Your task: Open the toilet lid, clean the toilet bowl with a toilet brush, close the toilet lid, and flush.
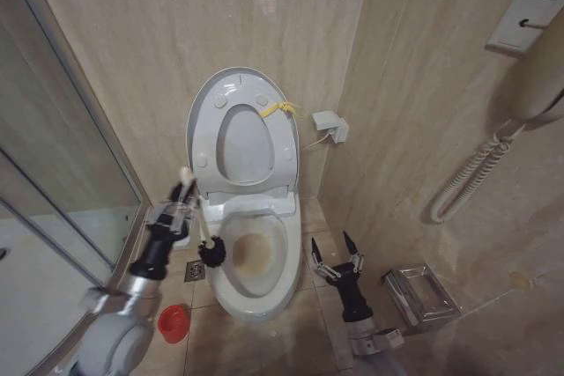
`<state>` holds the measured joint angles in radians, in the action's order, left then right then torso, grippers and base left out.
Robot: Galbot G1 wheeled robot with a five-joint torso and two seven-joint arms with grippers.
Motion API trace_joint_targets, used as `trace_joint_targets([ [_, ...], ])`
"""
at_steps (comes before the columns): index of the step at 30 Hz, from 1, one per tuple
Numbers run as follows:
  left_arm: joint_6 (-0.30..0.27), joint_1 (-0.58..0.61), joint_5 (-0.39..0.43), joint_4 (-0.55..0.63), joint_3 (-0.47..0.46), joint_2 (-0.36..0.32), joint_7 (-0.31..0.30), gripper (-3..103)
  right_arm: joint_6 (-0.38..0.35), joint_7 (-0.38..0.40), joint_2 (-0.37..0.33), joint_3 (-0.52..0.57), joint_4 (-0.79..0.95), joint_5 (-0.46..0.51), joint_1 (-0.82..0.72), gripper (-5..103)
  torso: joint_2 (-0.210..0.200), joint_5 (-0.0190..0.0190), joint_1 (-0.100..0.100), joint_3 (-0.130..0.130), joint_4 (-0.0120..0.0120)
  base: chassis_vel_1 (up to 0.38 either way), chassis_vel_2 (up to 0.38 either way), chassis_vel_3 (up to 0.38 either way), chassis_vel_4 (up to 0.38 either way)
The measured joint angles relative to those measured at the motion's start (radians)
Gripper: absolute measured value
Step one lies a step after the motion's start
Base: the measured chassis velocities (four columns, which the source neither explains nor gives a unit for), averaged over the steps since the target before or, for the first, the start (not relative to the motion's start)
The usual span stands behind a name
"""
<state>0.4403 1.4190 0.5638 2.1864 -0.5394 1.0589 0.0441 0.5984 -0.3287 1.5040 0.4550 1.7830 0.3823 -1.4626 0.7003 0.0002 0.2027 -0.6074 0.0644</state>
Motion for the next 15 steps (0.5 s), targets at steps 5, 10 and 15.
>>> trace_joint_targets([
  [5, -0.057, 0.127, -0.107, 0.100, -0.169, 0.105, -0.110, 20, 0.004, -0.004, 0.003, -0.007, 0.004, -0.006, -0.003, 100, 0.000, 0.0003, 0.000, 0.000, -0.0003, 0.000, 0.000, 0.000, 0.000],
  [10, -0.074, 0.214, -0.206, 0.127, -0.269, 0.171, -0.194, 20, 0.005, -0.004, -0.004, 0.002, 0.013, -0.005, -0.005, 100, 0.000, 0.0003, 0.000, 0.000, -0.0006, 0.000, 0.000, 0.000, 0.000],
  [15, -0.063, 0.189, -0.326, 0.039, -0.273, 0.206, -0.268, 20, 0.020, -0.005, 0.009, 0.025, 0.039, -0.003, -0.028, 100, 0.000, 0.0002, 0.000, 0.000, 0.0005, 0.000, 0.000, 0.000, 0.000],
])
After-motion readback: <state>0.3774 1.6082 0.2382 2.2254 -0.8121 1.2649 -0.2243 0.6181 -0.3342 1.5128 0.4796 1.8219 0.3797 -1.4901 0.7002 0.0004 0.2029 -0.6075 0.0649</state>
